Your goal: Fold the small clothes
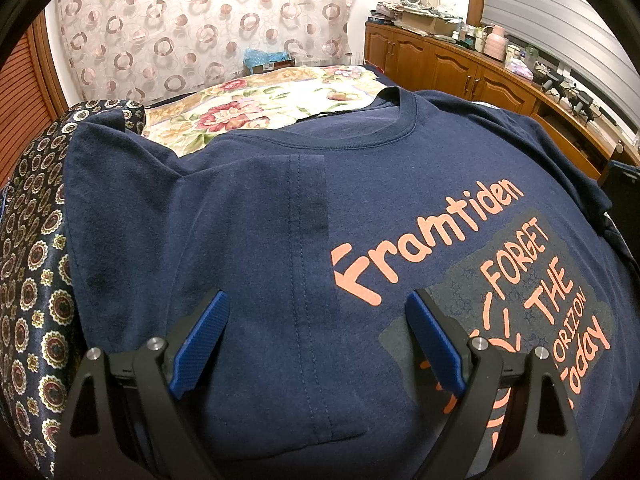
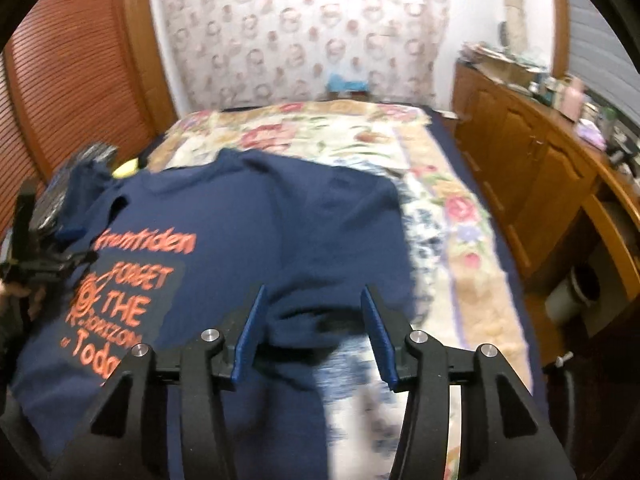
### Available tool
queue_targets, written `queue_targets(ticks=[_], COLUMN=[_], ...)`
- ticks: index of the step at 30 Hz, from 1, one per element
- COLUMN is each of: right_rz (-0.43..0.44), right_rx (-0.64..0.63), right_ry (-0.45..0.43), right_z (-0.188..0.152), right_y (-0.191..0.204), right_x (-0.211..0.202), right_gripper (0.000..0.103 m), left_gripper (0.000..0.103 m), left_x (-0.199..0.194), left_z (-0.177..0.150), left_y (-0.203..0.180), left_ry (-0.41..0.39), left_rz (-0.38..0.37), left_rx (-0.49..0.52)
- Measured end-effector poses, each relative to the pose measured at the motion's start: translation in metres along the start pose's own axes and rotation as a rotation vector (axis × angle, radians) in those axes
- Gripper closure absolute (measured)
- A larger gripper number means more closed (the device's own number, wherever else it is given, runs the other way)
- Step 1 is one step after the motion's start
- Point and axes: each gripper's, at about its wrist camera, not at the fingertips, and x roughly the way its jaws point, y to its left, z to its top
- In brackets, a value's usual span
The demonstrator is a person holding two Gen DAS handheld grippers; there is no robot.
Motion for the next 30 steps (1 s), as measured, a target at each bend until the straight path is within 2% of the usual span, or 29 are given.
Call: queue_targets(ticks=[3,5,8,12,14,16,17,18,25,30], right_rz=[-0.026,-0.038,-0.018,-0.004,-0.022,-0.048,-0.057,-0.051,-0.04,0.035], right_rx=[0.026,0.057,0.083,0.112,0.095,0.069,0.054,0.047,-0.017,-0.101], right_ry=[0.021,0.068,0.107,0.111,0.097,0.079,0.068,0.062,-0.03,-0.114], right_z=[0.002,-0.001,-0.006,-0.008,-0.007,-0.007,-0.007,-0.006,0.02,0.051], right_y=[-0.013,-0.021,-0.028,-0.033,-0.032,-0.033,-0.034,-0.035,-0.024,0.016], right_x=[0.011,0.027,0.046,0.056,0.056,0.053,0.051,0.05,0.03,0.012], right_gripper=[0.053,0.053,0.054,0.054,0.06,0.072,0.093,0.097,0.098,0.098], left_gripper=[0.012,0.012,0.012,0.012,0.012,0.012,0.012,0.012,0.012,0.012], left_x=[0.0,0.0,0.0,0.0,0.0,-0.002,-0.004,-0.006,-0.035,-0.057], left_z=[0.0,0.0,0.0,0.0,0.0,-0.001,-0.002,-0.003,-0.007,-0.011], left_y=[0.0,0.0,0.0,0.0,0.001,0.002,0.004,0.005,0.02,0.029], left_ry=[0.0,0.0,0.0,-0.001,-0.002,-0.005,-0.011,-0.022,-0.094,-0.136], left_rz=[0.0,0.0,0.0,0.001,0.003,0.017,0.025,0.034,0.034,0.018], left_rx=[0.0,0.0,0.0,0.0,-0.004,-0.012,-0.018,-0.025,-0.094,-0.136])
